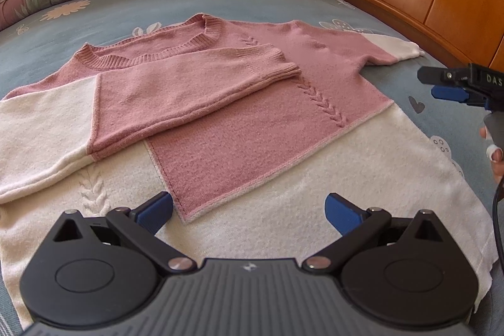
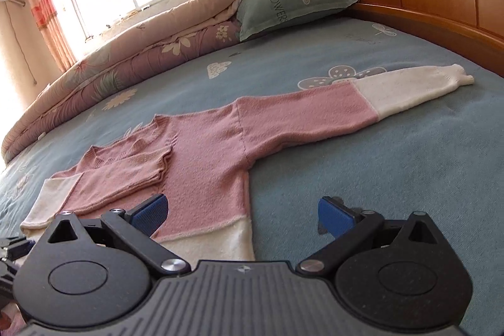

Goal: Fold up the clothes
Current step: 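Move the open right tool along the other sleeve toward its cream cuff, then close the right tool on the cream sleeve cuff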

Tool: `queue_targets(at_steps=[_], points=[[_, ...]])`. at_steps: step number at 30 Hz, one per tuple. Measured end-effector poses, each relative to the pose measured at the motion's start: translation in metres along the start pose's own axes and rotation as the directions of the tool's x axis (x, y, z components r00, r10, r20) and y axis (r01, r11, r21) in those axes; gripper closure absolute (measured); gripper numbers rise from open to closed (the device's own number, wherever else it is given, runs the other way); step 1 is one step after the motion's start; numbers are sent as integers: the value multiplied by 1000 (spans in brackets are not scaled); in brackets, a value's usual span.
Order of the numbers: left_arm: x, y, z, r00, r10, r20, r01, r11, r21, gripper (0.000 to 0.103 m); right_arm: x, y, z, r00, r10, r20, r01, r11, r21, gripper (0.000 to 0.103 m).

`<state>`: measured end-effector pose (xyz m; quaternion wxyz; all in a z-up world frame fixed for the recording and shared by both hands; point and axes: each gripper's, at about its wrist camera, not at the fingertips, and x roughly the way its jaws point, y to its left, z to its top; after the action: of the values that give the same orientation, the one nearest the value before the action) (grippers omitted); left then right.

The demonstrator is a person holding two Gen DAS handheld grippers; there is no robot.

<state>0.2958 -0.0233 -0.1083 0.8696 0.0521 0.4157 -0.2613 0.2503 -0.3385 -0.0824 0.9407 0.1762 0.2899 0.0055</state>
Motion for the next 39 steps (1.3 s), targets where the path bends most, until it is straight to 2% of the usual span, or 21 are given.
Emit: queue_targets(at_steps=[3,5,11,15,19,24,29,39], points=[[0,0,-1,1000,2,0,-2,1000,7,1,16,-22,14,999,-10,35,8,998,67,0],[0,0,-1,1000,1,1,-1,1000,6,1,25,-31,22,999,5,35,-7,998,67,0],[1,1,-1,1000,-1,5,1,1000,6,1,52,-72,44,1000,-15,5,15,995,100,0],[2,0,-1,1000,1,10,-1,1000,11,1,65,-92,50,999,28,-29,-24,992,126,0],[3,2,-2,1000,-4,15,3,1000,11,1,81,-99,53,996,48,-73,-43,996,73,0],[2,6,-2,999,-25,24,25,1000,-12,1,89,-101,58,996,53,-76,-53,999,-3,0],[2,7,-2,999,-33,30,34,999,-16,1,94,-117,64,999,30,-41,-30,999,-10,0],[3,8,-4,999,-33,39,33,999,-11,1,103,-152,79,996,79,30,-81,994,76,0]])
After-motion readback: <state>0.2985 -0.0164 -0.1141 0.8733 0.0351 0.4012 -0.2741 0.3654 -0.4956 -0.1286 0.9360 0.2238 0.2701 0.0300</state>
